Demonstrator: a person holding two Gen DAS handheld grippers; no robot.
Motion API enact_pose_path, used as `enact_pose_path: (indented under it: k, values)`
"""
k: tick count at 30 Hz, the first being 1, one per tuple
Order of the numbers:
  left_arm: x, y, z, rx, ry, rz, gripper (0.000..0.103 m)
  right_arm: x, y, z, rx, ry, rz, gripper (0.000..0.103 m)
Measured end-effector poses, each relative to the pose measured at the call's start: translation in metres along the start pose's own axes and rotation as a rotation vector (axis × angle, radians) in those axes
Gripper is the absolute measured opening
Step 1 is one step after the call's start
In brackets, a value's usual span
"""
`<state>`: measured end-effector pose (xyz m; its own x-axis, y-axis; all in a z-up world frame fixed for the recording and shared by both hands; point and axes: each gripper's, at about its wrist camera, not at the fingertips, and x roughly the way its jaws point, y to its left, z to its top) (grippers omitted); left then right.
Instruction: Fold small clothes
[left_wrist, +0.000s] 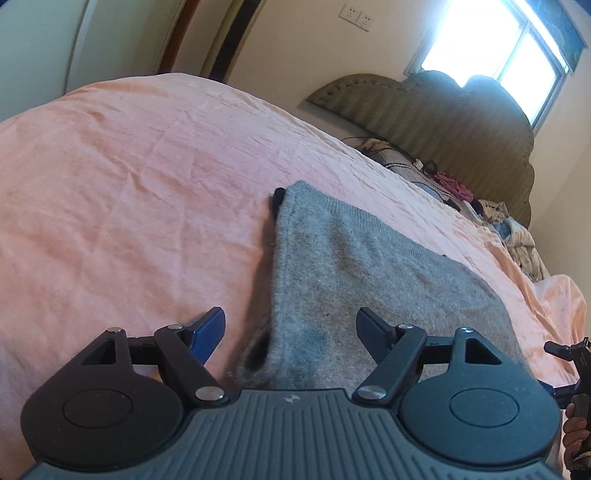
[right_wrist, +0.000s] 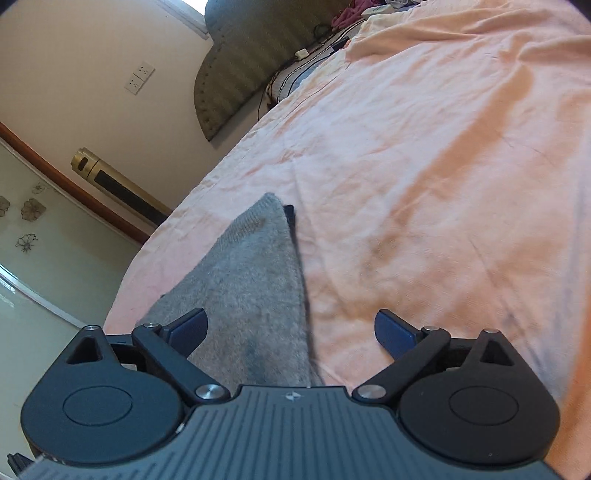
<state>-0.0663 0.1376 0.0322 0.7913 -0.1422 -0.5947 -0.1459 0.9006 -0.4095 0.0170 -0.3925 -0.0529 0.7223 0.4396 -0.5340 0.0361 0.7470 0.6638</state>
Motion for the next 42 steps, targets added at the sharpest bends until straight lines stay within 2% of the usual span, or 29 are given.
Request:
enact_pose_path:
  k: [1,2,3,4,5,6,8,10,11,13,14,16,18,19,21,22,23,25,27,29,31,32,33,35,37,42]
  values:
    - [0.003,-0.003,0.000,0.013,0.009,-0.005,0.058,0.000,0.002,-0.001,-0.019,0.015,-0.004,0.093]
    - [0.006,-0.007,0.000,0.028,0.029,-0.010,0.033,0.002,0.007,-0.002,-0.062,0.038,-0.015,0.092]
    - [0.010,-0.011,0.000,0.049,0.046,0.004,0.024,0.005,0.015,-0.004,-0.118,0.067,-0.030,0.089]
    - [0.012,-0.015,-0.001,0.080,0.050,0.040,0.010,0.008,0.023,-0.007,-0.174,0.091,-0.044,0.086]
    - [0.012,-0.018,-0.001,0.103,0.050,0.063,0.007,0.013,0.031,-0.009,-0.233,0.120,-0.058,0.071]
    - [0.009,-0.018,-0.001,0.101,0.040,0.061,0.006,0.018,0.040,-0.011,-0.295,0.158,-0.068,0.050]
    - [-0.007,-0.016,0.001,0.091,0.008,0.050,0.005,0.020,0.048,-0.016,-0.381,0.180,-0.100,0.042]
    - [-0.026,-0.014,0.002,0.108,-0.018,0.034,0.005,0.017,0.049,-0.016,-0.412,0.196,-0.108,0.041]
    - [-0.028,-0.011,-0.001,0.117,-0.005,0.043,0.004,0.016,0.046,-0.017,-0.411,0.198,-0.102,0.039]
    - [-0.019,-0.003,-0.013,0.142,0.061,0.107,0.004,0.012,0.037,-0.017,-0.401,0.183,-0.074,0.036]
    - [-0.019,0.001,-0.017,0.146,0.055,0.107,0.006,0.011,0.033,-0.016,-0.384,0.178,-0.058,0.037]
    - [-0.028,-0.003,-0.013,0.157,0.029,0.112,0.008,0.007,0.034,-0.013,-0.343,0.184,-0.053,0.046]
    - [-0.042,-0.012,-0.001,0.173,-0.050,0.079,0.009,0.004,0.046,-0.008,-0.357,0.154,-0.078,0.067]
    - [-0.048,-0.018,0.007,0.193,-0.101,0.047,0.011,0.004,0.054,-0.005,-0.383,0.126,-0.083,0.070]
    - [-0.043,-0.035,0.026,0.252,-0.157,0.015,0.034,0.008,0.073,0.003,-0.433,0.072,-0.079,0.076]
    - [-0.032,-0.046,0.036,0.277,-0.169,0.017,0.067,0.015,0.083,0.008,-0.449,0.045,-0.079,0.077]
    - [-0.018,-0.056,0.043,0.298,-0.187,0.025,0.087,0.024,0.091,0.013,-0.454,0.025,-0.078,0.079]
    - [0.017,-0.073,0.054,0.341,-0.207,0.021,0.087,0.053,0.106,0.023,-0.447,0.007,-0.068,0.087]
    - [0.061,-0.089,0.067,0.369,-0.134,0.043,0.086,0.087,0.117,0.029,-0.449,0.000,-0.089,0.091]
    - [0.100,-0.100,0.074,0.394,-0.093,0.078,0.083,0.121,0.125,0.031,-0.482,0.017,-0.180,0.091]
    - [0.131,-0.102,0.077,0.428,-0.032,0.132,0.083,0.150,0.127,0.024,-0.571,0.042,-0.282,0.092]
    - [0.152,-0.098,0.076,0.430,0.044,0.180,0.084,0.157,0.124,0.018,-0.617,0.047,-0.313,0.098]
    - [0.161,-0.088,0.073,0.424,0.056,0.187,0.087,0.156,0.120,0.008,-0.676,0.006,-0.296,0.103]
    - [0.155,-0.075,0.074,0.407,0.043,0.154,0.090,0.147,0.106,0.002,-0.683,-0.033,-0.243,0.103]
    - [0.152,-0.074,0.073,0.421,0.046,0.158,0.093,0.142,0.100,0.006,-0.645,-0.044,-0.241,0.103]
    - [0.143,-0.081,0.070,0.417,0.031,0.225,0.097,0.142,0.102,0.004,-0.657,-0.048,-0.249,0.103]
